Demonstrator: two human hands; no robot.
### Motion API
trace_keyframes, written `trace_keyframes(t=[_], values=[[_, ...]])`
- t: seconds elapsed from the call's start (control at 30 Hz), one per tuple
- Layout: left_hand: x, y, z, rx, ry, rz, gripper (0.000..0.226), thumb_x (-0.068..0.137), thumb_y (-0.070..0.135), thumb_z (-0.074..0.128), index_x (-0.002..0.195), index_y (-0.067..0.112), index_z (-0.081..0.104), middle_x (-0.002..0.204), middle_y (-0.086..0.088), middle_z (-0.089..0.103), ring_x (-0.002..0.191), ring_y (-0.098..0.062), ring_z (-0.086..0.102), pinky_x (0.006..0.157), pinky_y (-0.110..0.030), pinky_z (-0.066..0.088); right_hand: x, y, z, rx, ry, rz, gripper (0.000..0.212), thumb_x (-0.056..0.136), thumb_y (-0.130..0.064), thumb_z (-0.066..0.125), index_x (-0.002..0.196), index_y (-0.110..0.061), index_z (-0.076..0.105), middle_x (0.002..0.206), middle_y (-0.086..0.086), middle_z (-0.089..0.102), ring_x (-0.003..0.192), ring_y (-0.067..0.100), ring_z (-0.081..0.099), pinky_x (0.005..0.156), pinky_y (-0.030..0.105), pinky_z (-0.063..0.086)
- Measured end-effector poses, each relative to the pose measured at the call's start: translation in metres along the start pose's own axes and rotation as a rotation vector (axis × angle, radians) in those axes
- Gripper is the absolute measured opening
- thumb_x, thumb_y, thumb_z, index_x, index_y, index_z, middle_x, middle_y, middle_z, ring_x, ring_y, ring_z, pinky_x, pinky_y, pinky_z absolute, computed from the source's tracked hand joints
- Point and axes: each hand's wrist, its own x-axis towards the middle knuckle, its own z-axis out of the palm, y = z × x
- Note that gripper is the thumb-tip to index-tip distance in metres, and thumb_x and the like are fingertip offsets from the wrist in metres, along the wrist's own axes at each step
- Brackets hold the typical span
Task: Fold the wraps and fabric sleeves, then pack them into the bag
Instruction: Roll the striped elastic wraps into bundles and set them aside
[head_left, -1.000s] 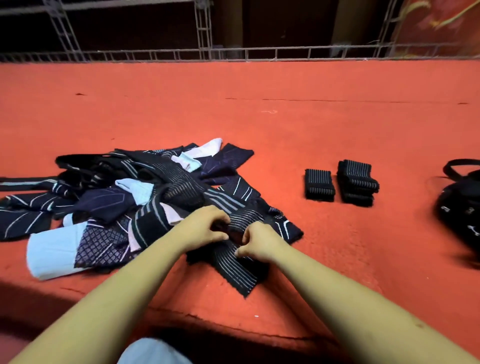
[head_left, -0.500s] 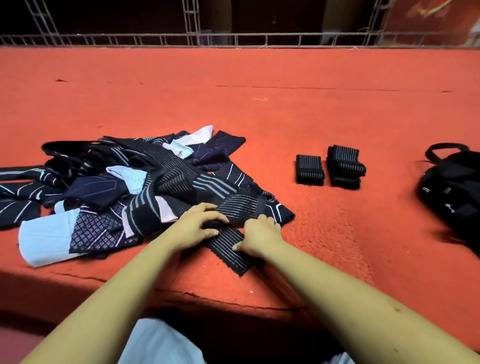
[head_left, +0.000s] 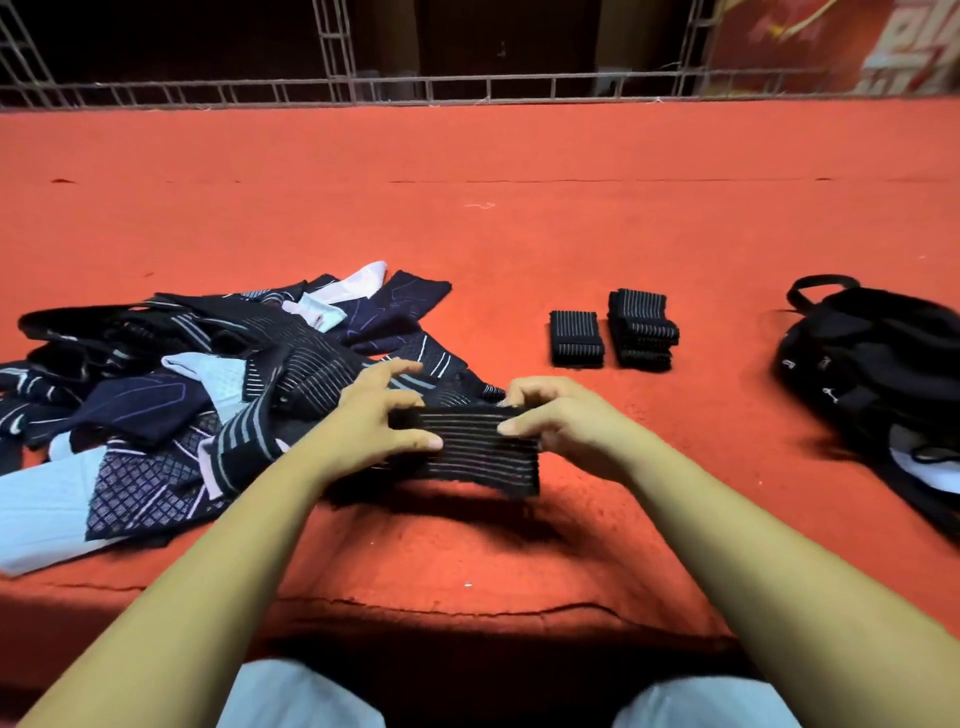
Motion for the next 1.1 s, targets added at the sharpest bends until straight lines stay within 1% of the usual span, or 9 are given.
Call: trace_keyframes(t=[0.07,0.17,0.27,0.33,0.43,0.63,0.83,0.93,1.1], values=[[0.001,0.001,-0.007,0.064,-0.020,-0.007,0.066,0.044,0.095,0.053,0.084,0.044,0.063,0.147,0.009,0.042,0.141,-0.012,0.028,0.119,-0.043,0.020,-0.009,-0.005,-0.019,0.159,0.045,-0.022,0.026,0.063,0.007,0.064,0.061,-0.014,0.049,0.085,0.017,0.057,0.077,0.022,0.057,0.064,0.027,0.044],[0.001,-0.005,-0.010,0.097,-0.032,-0.030,0.035,0.055,0.082,0.054,0.075,0.053,0.055,0.135,0.010,0.050,0.132,-0.013,0.038,0.114,-0.050,0.028,-0.024,-0.009,-0.050,0.180,0.217,-0.004,0.033,0.065,0.013,0.062,0.062,-0.013,0.042,0.084,0.018,0.055,0.074,0.023,0.054,0.061,0.029,0.040],[0.002,-0.001,-0.004,0.033,0.063,0.033,0.043,0.065,0.072,0.057,0.083,0.034,0.069,0.108,0.017,0.058,0.107,0.000,0.049,0.105,-0.044,0.037,-0.031,0.000,-0.080,-0.515,0.371,0.064,0.034,0.078,-0.003,0.074,0.063,-0.018,0.047,0.071,0.007,0.047,0.069,0.018,0.042,0.056,0.030,0.030],[0.004,0.017,0.000,-0.027,0.038,0.127,0.038,0.073,0.057,0.069,0.082,0.020,0.068,0.090,0.011,0.061,0.091,-0.002,0.056,0.090,-0.036,0.045,-0.035,0.000,-0.079,-0.872,0.262,0.152,0.024,0.075,-0.019,0.084,0.088,-0.019,0.064,0.087,-0.002,0.058,0.084,0.015,0.053,0.070,0.028,0.041],[0.010,0.052,0.003,-0.035,-0.083,0.254,0.023,0.080,0.028,0.080,0.076,0.015,0.062,0.080,0.005,0.059,0.077,-0.006,0.056,0.071,-0.022,0.042,-0.033,-0.006,-0.049,-0.937,0.067,0.074,0.076,0.071,-0.035,0.087,0.137,-0.022,0.052,0.133,-0.012,0.052,0.123,0.002,0.047,0.102,0.015,0.033],[0.012,0.076,-0.003,-0.299,-0.180,0.145,0.015,0.081,0.025,0.080,0.078,0.021,0.067,0.075,-0.002,0.065,0.070,-0.006,0.059,0.064,-0.028,0.045,-0.012,-0.014,-0.017,-0.803,0.037,-0.120,0.008,0.087,-0.019,0.074,0.082,-0.017,0.068,0.081,0.004,0.068,0.072,0.005,0.055,0.073,0.036,0.049],[0.002,0.031,-0.006,-0.172,-0.173,-0.049,0.021,0.083,0.032,0.076,0.088,0.014,0.069,0.084,-0.004,0.072,0.074,-0.005,0.062,0.080,-0.039,0.052,-0.030,-0.040,-0.054,-0.575,0.197,-0.107,0.022,0.087,-0.010,0.070,0.067,-0.008,0.059,0.067,0.006,0.057,0.063,0.010,0.050,0.061,0.026,0.036],[-0.001,0.023,-0.001,-0.360,0.002,-0.107,0.003,0.087,0.018,0.074,0.086,0.017,0.072,0.078,0.009,0.074,0.073,-0.001,0.064,0.073,-0.028,0.052,-0.041,-0.029,-0.072,-0.624,0.208,0.048,0.024,0.085,-0.017,0.074,0.069,-0.006,0.060,0.068,0.006,0.051,0.065,0.016,0.046,0.065,0.030,0.032],[0.006,0.036,0.015,-0.872,0.203,-0.291,0.010,0.096,0.012,0.060,0.098,0.010,0.071,0.089,0.000,0.075,0.080,-0.011,0.069,0.072,-0.026,0.058,-0.054,-0.012,-0.081,-0.713,0.085,0.172,0.019,0.081,-0.027,0.080,0.077,-0.011,0.069,0.070,-0.001,0.066,0.064,0.008,0.056,0.062,0.025,0.043]])
